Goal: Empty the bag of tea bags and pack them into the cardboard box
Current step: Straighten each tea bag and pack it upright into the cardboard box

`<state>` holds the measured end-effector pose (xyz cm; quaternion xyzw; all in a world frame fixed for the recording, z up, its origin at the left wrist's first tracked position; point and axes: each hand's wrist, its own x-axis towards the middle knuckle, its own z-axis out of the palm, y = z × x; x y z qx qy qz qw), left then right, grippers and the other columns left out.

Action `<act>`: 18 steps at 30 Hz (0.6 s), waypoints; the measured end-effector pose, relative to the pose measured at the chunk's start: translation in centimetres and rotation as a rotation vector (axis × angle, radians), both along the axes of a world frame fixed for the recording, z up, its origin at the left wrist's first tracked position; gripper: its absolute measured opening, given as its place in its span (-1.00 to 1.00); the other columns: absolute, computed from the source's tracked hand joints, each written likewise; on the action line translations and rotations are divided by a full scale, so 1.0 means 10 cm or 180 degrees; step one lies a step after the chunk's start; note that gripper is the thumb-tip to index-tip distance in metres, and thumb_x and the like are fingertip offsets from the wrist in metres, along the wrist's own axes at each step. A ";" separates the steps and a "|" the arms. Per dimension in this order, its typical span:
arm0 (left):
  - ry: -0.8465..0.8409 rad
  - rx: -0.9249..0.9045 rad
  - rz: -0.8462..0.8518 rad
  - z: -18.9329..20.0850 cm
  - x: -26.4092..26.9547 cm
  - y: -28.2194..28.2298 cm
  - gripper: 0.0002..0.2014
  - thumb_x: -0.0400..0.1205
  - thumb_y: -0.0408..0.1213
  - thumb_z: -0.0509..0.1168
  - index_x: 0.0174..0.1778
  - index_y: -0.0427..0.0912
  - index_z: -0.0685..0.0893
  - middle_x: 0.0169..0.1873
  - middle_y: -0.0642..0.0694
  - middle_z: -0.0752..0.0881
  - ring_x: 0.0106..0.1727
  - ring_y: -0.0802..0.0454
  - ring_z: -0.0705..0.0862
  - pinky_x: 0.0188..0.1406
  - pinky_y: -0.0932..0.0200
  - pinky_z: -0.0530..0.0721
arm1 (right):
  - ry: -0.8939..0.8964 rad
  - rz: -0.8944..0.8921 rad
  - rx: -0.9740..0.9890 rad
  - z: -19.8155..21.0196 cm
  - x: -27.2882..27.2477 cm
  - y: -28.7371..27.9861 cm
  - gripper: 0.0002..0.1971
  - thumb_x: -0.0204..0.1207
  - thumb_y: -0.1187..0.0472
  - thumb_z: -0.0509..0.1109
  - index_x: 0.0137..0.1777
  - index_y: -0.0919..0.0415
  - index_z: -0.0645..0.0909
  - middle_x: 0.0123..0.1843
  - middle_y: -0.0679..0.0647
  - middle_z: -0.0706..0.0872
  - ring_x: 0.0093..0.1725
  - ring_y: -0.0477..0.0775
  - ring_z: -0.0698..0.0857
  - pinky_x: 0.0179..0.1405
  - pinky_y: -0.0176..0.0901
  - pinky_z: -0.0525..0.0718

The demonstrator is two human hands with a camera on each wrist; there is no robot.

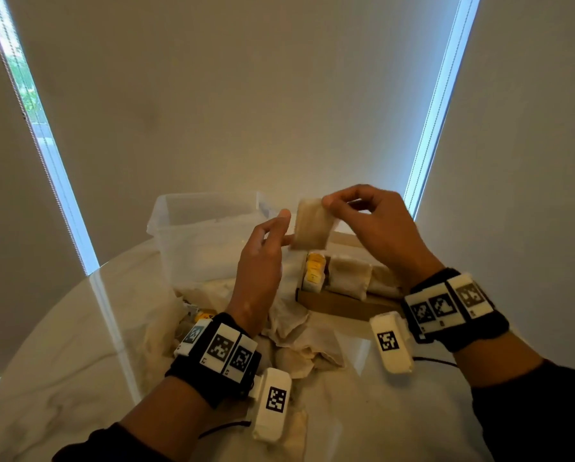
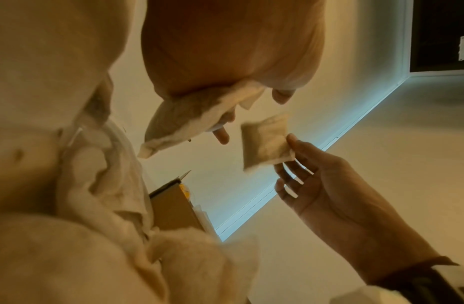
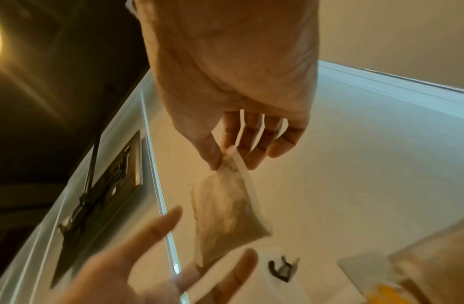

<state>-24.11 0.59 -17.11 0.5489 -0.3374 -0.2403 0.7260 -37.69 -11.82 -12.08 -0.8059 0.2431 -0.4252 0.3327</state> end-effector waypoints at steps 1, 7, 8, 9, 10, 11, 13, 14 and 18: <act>-0.0031 -0.0035 0.0014 0.00 0.00 0.01 -0.61 0.71 0.38 0.27 0.29 0.26 0.73 0.20 -0.01 0.80 0.50 -0.46 0.61 0.54 -0.47 0.57 | 0.0038 -0.0029 -0.0031 0.06 0.00 -0.02 -0.84 0.65 -0.10 0.56 0.10 -0.09 0.87 0.01 -0.24 0.88 0.06 -0.27 0.80 0.05 -0.36 0.66; -0.0348 -0.0068 0.0052 -0.04 0.01 -0.03 -0.59 0.66 0.31 0.39 0.39 0.28 0.74 0.26 0.14 0.83 0.36 -0.13 0.76 0.45 -0.30 0.71 | 0.0595 0.0186 -0.0110 0.12 0.02 -0.04 -0.84 0.68 -0.04 0.55 0.15 -0.05 0.88 0.01 -0.19 0.91 0.08 -0.21 0.85 0.22 -0.18 0.80; -0.0423 -0.0074 0.0091 -0.06 0.02 -0.03 -0.65 0.68 0.25 0.41 0.33 0.25 0.77 0.21 0.20 0.84 0.30 0.11 0.79 0.50 -0.20 0.73 | 0.0613 0.0156 -0.0109 0.12 0.01 -0.04 -0.84 0.67 -0.04 0.55 0.14 -0.05 0.88 0.00 -0.19 0.90 0.07 -0.20 0.85 0.20 -0.19 0.80; -0.0506 -0.0077 0.0136 -0.08 0.04 -0.04 -0.71 0.71 0.20 0.41 0.26 0.20 0.80 0.13 0.22 0.87 0.22 0.26 0.80 0.51 -0.13 0.71 | 0.0610 0.0117 -0.0109 0.13 -0.01 -0.05 -0.84 0.66 -0.05 0.56 0.14 -0.06 0.88 -0.01 -0.20 0.90 0.04 -0.21 0.85 0.16 -0.23 0.80; -0.0559 -0.0064 0.0177 -0.10 0.05 -0.05 -0.75 0.73 0.16 0.41 0.20 0.15 0.82 0.02 0.19 0.90 0.15 0.30 0.82 0.52 -0.12 0.70 | 0.0598 0.0088 -0.0111 0.13 -0.03 -0.05 -0.85 0.66 -0.05 0.57 0.13 -0.07 0.88 -0.04 -0.20 0.90 0.01 -0.22 0.85 0.10 -0.27 0.80; -0.0572 -0.0047 0.0204 -0.11 0.06 -0.05 -0.75 0.75 0.14 0.40 0.15 0.09 0.84 -0.07 0.15 0.91 0.10 0.29 0.83 0.52 -0.14 0.68 | 0.0590 0.0075 -0.0112 0.13 -0.05 -0.06 -0.86 0.65 -0.05 0.57 0.12 -0.09 0.88 -0.06 -0.21 0.91 -0.02 -0.22 0.85 0.05 -0.30 0.79; -0.0558 -0.0078 0.0239 -0.13 0.07 -0.06 -0.71 0.77 0.13 0.38 0.11 0.01 0.84 -0.12 0.12 0.91 0.06 0.24 0.83 0.52 -0.19 0.67 | 0.0602 0.0083 -0.0084 0.12 -0.09 -0.06 -0.87 0.64 -0.05 0.58 0.10 -0.10 0.89 -0.08 -0.21 0.91 -0.04 -0.23 0.84 -0.06 -0.36 0.76; -0.0556 -0.0092 0.0232 -0.12 0.07 -0.07 -0.70 0.77 0.16 0.36 0.11 0.02 0.84 -0.09 0.13 0.91 0.05 0.23 0.83 0.51 -0.21 0.68 | 0.0618 0.0091 -0.0058 0.11 -0.10 -0.05 -0.87 0.64 -0.05 0.58 0.10 -0.10 0.89 -0.08 -0.20 0.91 -0.04 -0.23 0.84 -0.11 -0.39 0.73; -0.0518 -0.0016 -0.0064 -0.13 0.04 -0.07 -0.72 0.67 0.25 0.42 0.18 0.22 0.78 0.03 0.28 0.85 -0.01 0.44 0.76 0.23 0.26 0.79 | 0.0604 0.0124 0.0003 0.07 -0.10 -0.06 -0.84 0.64 -0.05 0.58 0.13 -0.07 0.89 -0.04 -0.16 0.90 -0.02 -0.12 0.85 -0.12 -0.29 0.84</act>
